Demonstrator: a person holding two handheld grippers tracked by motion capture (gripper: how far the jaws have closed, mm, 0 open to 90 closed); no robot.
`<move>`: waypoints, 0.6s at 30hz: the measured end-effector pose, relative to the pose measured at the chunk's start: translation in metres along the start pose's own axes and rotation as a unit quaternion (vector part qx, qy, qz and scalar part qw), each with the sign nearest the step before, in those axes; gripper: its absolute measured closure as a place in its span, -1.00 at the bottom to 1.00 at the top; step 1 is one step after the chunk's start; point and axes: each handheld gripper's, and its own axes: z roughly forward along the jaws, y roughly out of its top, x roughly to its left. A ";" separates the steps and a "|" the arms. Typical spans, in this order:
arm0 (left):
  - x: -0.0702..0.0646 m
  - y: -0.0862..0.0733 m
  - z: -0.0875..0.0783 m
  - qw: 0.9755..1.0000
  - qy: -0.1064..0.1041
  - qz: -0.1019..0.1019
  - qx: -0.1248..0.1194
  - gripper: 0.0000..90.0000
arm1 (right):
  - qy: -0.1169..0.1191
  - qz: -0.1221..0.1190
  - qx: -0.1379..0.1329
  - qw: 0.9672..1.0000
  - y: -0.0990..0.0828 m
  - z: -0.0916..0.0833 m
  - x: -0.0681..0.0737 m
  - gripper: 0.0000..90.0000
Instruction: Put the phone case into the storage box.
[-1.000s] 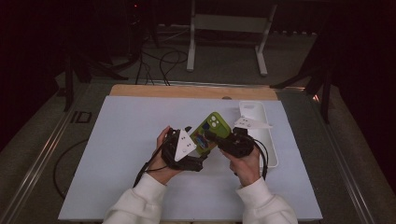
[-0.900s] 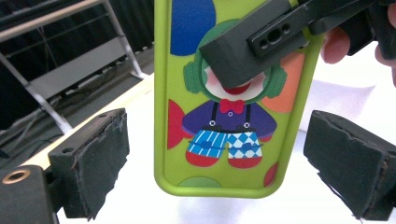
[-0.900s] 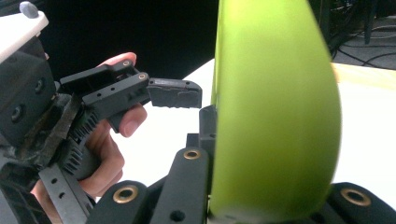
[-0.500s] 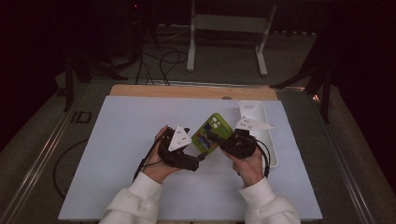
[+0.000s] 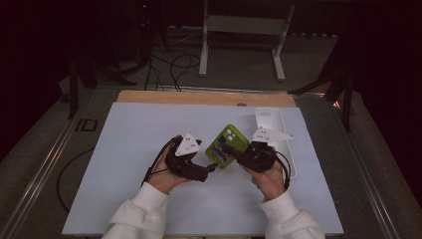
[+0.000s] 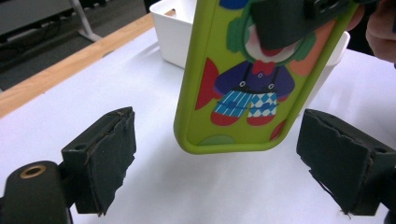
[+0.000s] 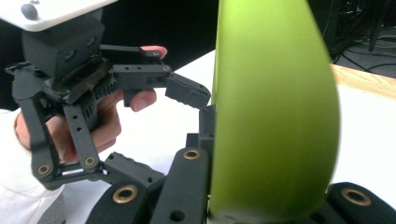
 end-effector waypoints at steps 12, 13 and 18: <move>0.004 -0.004 -0.002 0.999 -0.034 0.000 0.001 -0.58 | 0.018 -0.022 0.009 1.000 -0.002 -0.005 0.004 0.96; 0.004 -0.004 -0.002 0.999 -0.037 0.000 0.001 -0.56 | 0.020 -0.022 0.009 1.000 -0.002 -0.005 0.004 0.96; 0.005 -0.005 -0.004 0.999 -0.050 0.001 -0.004 -0.44 | 0.029 -0.028 0.013 0.999 -0.003 -0.006 0.006 0.96</move>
